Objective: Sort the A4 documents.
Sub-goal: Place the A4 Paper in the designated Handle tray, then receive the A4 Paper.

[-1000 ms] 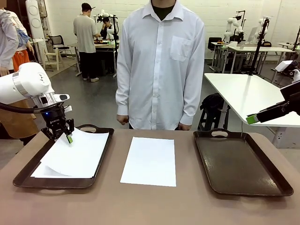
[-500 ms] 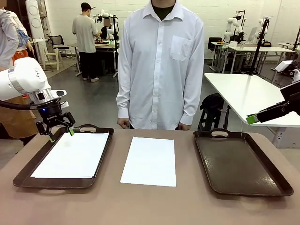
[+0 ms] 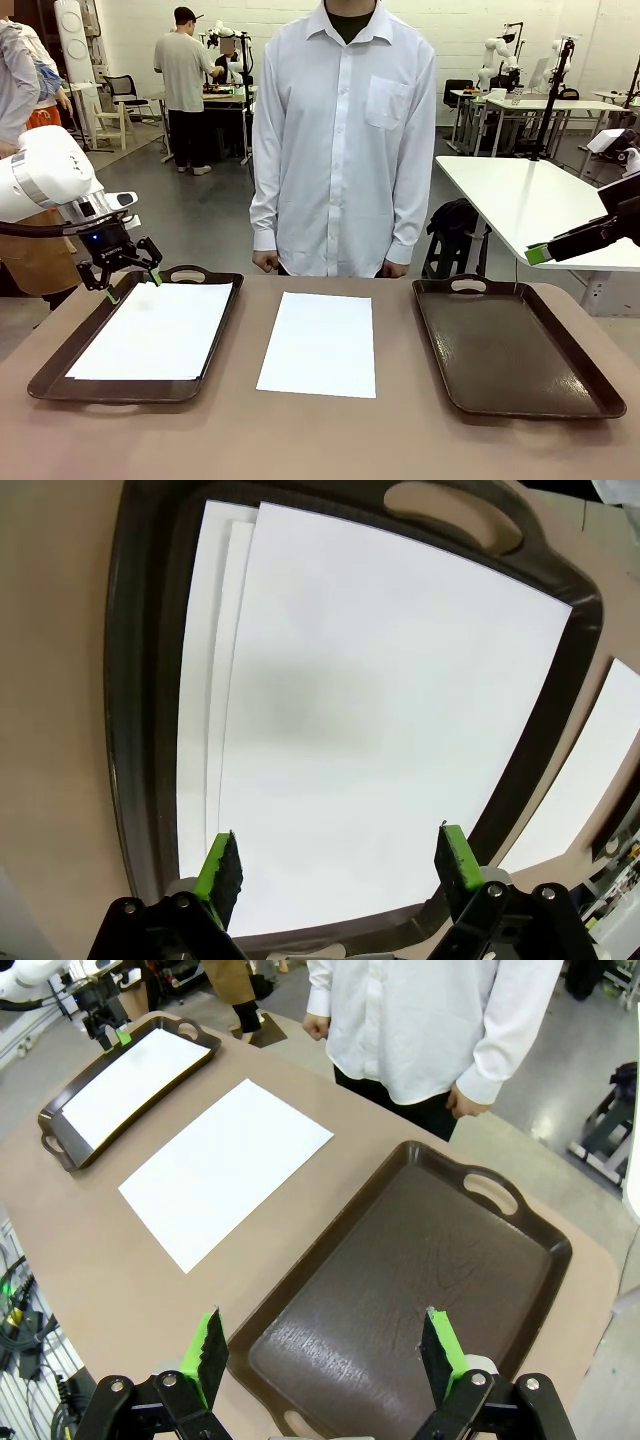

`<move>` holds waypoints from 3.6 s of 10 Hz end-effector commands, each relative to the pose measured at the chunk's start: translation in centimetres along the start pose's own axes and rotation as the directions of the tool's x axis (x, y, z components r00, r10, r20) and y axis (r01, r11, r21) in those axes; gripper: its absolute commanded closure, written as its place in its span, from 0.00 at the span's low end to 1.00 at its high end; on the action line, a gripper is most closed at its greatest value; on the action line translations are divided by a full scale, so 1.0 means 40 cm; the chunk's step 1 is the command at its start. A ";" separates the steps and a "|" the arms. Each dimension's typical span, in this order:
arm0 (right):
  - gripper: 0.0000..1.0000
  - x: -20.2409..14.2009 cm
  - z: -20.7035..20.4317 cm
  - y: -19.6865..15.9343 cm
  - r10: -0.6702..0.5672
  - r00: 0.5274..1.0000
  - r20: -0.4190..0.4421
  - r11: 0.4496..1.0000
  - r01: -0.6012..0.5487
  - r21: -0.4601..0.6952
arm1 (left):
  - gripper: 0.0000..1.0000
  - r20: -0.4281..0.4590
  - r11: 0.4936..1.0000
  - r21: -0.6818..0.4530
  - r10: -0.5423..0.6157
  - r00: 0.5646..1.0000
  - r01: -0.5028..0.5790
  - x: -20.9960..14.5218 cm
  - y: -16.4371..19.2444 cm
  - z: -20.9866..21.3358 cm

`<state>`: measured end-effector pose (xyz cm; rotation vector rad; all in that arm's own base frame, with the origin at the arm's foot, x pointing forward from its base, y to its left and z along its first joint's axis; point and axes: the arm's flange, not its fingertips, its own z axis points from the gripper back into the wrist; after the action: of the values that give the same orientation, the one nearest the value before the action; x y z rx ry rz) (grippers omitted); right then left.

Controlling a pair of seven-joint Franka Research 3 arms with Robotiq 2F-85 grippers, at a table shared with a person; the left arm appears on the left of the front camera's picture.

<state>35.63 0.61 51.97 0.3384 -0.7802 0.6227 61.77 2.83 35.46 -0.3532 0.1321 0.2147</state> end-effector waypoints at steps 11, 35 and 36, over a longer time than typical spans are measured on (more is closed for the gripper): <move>0.00 -0.001 -0.002 0.000 -0.001 1.000 -0.001 1.000 0.001 0.003 | 0.00 -0.030 0.999 0.021 -0.026 0.999 0.027 0.001 -0.004 0.000; 0.00 -0.001 -0.002 0.000 -0.001 1.000 -0.001 1.000 0.001 0.003 | 0.00 0.436 0.157 0.092 -0.894 0.102 0.983 -0.445 -0.198 0.427; 0.00 -0.001 -0.002 0.000 -0.001 1.000 -0.001 1.000 0.001 0.003 | 0.00 0.436 0.157 0.092 -0.894 0.102 0.983 -0.445 -0.198 0.427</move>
<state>35.63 0.61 51.96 0.3385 -0.7801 0.6227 48.08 -1.59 56.79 -0.5628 -0.5709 -1.0759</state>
